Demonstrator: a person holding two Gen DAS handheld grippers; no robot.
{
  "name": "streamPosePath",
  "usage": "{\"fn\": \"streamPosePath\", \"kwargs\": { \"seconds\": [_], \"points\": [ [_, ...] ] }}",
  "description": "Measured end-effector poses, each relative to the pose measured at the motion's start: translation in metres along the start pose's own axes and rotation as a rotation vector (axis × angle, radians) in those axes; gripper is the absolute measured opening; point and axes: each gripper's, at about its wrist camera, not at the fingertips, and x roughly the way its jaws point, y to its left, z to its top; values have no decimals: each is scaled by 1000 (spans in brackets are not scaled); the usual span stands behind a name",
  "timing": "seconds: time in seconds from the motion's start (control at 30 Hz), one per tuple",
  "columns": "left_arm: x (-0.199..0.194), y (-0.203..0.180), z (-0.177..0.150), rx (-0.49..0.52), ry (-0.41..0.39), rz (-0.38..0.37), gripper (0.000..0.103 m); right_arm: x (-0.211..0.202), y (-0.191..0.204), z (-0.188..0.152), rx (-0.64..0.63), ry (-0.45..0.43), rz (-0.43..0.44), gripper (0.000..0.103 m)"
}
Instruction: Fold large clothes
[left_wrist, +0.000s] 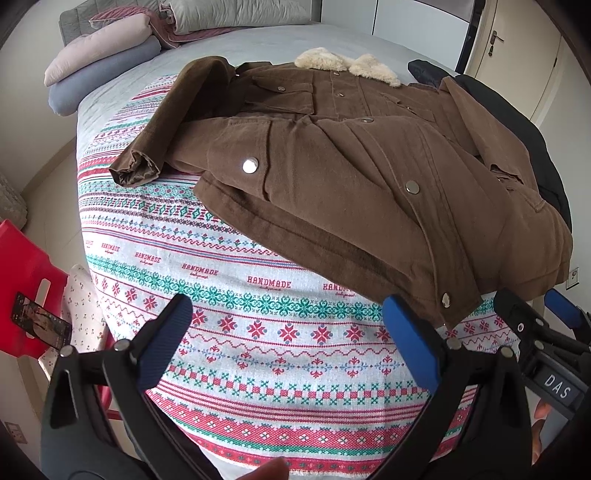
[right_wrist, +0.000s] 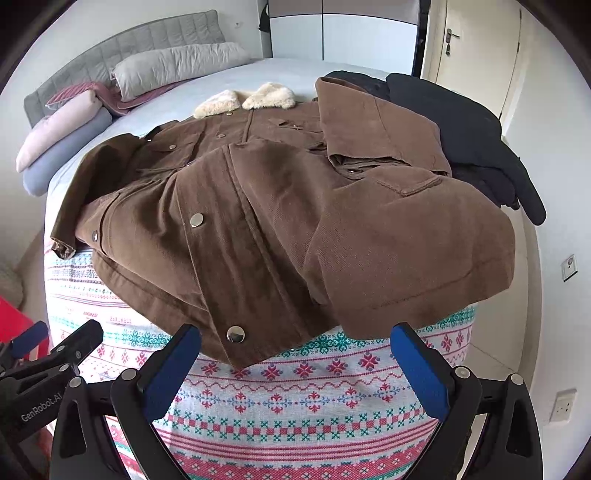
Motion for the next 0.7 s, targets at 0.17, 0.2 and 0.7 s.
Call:
{"fn": "streamPosePath", "kwargs": {
  "seconds": [0.17, 0.2, 0.7],
  "points": [
    [-1, -1, -1, 2, 0, -2, 102, 0, -2, 0, 5, 0, 1, 103],
    [-1, -1, -1, 2, 1, -3, 102, 0, -2, 0, 6, 1, 0, 103],
    [2, -3, -1, 3, 9, -5, 102, 2, -4, 0, 5, 9, 3, 103]
  ]
}}
